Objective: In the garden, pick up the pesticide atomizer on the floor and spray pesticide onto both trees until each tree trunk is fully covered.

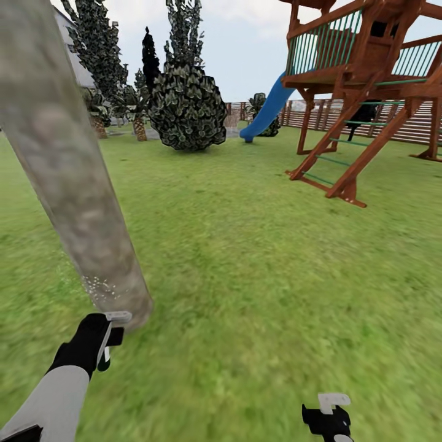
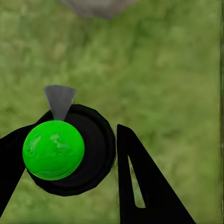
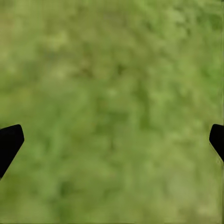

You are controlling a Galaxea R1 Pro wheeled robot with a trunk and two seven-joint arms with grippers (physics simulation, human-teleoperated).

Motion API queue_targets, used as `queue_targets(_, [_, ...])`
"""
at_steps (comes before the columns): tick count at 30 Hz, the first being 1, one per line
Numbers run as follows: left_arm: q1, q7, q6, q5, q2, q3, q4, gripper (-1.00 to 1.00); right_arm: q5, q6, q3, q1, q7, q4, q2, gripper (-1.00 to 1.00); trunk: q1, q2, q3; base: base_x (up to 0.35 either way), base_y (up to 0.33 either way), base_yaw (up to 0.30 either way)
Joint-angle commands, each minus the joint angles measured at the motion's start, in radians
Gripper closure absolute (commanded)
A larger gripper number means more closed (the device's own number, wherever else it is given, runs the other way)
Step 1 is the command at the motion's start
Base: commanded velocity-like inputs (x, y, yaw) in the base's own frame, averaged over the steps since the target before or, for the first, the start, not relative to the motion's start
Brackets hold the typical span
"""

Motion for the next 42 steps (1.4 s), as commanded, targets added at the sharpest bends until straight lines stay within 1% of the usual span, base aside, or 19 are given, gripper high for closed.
queue_targets(1, [-0.001, -0.006, 0.004, -0.009, -0.001, 0.002, -0.002, 1.00, -0.003, -0.002, 0.008, 0.000, -0.004, 0.000, 0.000, -1.00, 0.000, 0.000, -0.001, 0.177, -0.238, 0.062])
queue_targets(8, [-0.006, -0.006, 0.004, -0.009, 0.000, 0.001, -0.004, 1.00, -0.003, -0.001, 0.008, 0.000, -0.004, 0.000, 0.000, -1.00, 0.000, 0.000, -0.001, 0.120, -0.257, 0.011])
queue_targets(13, [-0.016, -0.010, 0.009, -0.009, -0.001, 0.000, -0.007, 1.00, -0.003, -0.001, 0.008, 0.000, -0.004, 0.000, 0.000, -1.00, 0.000, 0.000, -0.001, -0.062, -0.262, 0.222])
queue_targets(16, [-0.015, -0.014, 0.020, -0.009, -0.002, 0.001, -0.091, 1.00, -0.003, -0.001, 0.008, 0.000, -0.004, 0.000, 0.000, -1.00, 0.000, 0.000, -0.001, -0.293, -0.080, 0.276])
queue_targets(17, [-0.016, -0.015, 0.022, -0.009, -0.002, 0.001, -0.107, 1.00, -0.003, -0.002, 0.008, 0.000, -0.004, 0.000, 0.000, -1.00, 0.000, 0.000, -0.001, -0.327, -0.018, 0.277])
queue_targets(19, [-0.018, -0.016, 0.058, -0.009, 0.002, -0.002, -0.123, 1.00, -0.003, -0.002, 0.008, 0.000, -0.004, 0.000, 0.000, -1.00, 0.000, 0.000, -0.001, -0.157, -0.005, 0.277])
queue_targets(21, [-0.071, -0.018, 0.119, -0.009, 0.009, -0.006, -0.124, 1.00, -0.003, -0.002, 0.008, 0.000, -0.004, 0.000, 0.000, -1.00, 0.000, 0.000, -0.001, -0.033, -0.001, 0.274])
queue_targets(22, [-0.158, -0.019, 0.193, -0.011, 0.013, -0.009, -0.122, 1.00, -0.003, -0.001, 0.008, 0.000, -0.004, 0.000, 0.000, -1.00, 0.000, 0.000, -0.001, -0.005, 0.000, 0.069])
queue_targets(23, [-0.210, -0.020, 0.216, -0.013, 0.013, -0.011, -0.118, 1.00, -0.003, -0.001, 0.008, 0.000, -0.004, 0.001, -0.001, -1.00, 0.000, 0.000, -0.001, -0.002, 0.000, 0.022])
queue_targets(26, [-0.260, -0.020, 0.229, -0.015, 0.004, -0.013, -0.111, 1.00, -0.002, -0.001, 0.008, 0.000, -0.004, 0.002, -0.003, -1.00, 0.000, 0.000, -0.001, 0.000, 0.000, 0.006])
queue_targets(30, [-0.261, -0.020, 0.229, -0.015, 0.000, -0.015, -0.112, 1.00, -0.002, -0.001, 0.008, 0.000, -0.004, 0.002, -0.003, -1.00, 0.000, 0.000, -0.001, 0.015, -0.034, 0.000])
queue_targets(34, [-0.252, -0.020, 0.227, -0.016, 0.000, -0.017, -0.112, 1.00, -0.003, -0.001, 0.008, 0.000, -0.004, 0.002, -0.003, -1.00, 0.000, 0.000, -0.001, 0.109, -0.217, 0.000])
queue_targets(42, [-0.249, -0.019, 0.224, -0.017, 0.010, -0.018, -0.112, 1.00, -0.003, -0.001, 0.008, 0.000, -0.004, 0.000, -0.002, -1.00, 0.000, 0.000, -0.001, 0.122, -0.256, 0.004])
